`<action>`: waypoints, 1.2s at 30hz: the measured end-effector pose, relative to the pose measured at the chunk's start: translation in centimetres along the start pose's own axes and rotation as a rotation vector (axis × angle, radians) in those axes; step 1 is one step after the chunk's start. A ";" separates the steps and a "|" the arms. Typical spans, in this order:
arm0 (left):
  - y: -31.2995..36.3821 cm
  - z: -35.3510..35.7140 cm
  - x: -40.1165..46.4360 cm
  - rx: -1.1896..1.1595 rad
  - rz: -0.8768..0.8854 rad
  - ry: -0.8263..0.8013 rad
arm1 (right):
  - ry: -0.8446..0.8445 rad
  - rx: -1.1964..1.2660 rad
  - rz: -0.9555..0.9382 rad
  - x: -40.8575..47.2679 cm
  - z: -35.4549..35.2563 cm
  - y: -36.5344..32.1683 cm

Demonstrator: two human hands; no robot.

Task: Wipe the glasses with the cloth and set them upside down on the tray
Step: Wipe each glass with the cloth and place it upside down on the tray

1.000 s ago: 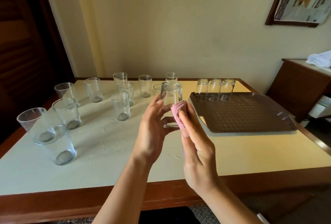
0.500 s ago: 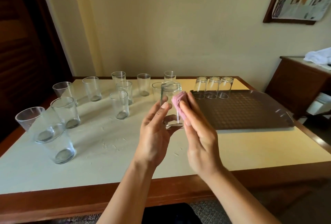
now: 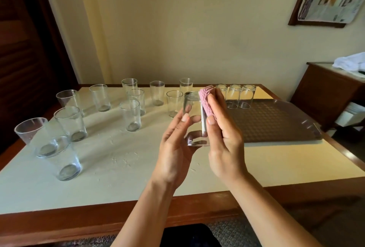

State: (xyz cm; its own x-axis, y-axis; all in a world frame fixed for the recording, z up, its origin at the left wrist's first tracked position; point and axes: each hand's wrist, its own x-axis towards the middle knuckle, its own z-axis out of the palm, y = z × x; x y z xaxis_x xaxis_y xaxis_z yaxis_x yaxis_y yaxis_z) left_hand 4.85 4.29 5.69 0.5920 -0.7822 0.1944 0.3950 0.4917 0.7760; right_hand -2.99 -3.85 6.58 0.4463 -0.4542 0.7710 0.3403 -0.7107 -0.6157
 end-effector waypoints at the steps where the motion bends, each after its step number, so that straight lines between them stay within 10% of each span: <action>1: 0.2 0.1 0.2 0.021 0.006 -0.003 | -0.002 -0.007 -0.015 0.0 0.1 -0.1; 36: 1.7 0.9 0.7 0.149 0.080 0.011 | 0.028 -0.101 -0.101 -0.3 0.5 -0.7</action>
State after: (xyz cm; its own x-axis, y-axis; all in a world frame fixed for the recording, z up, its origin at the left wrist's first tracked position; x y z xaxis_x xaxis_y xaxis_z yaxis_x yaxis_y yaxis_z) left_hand 5.32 4.22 7.72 0.6254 -0.7382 0.2528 0.2381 0.4891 0.8391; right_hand -2.91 -2.99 6.71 0.3903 -0.3918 0.8331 0.2962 -0.8034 -0.5166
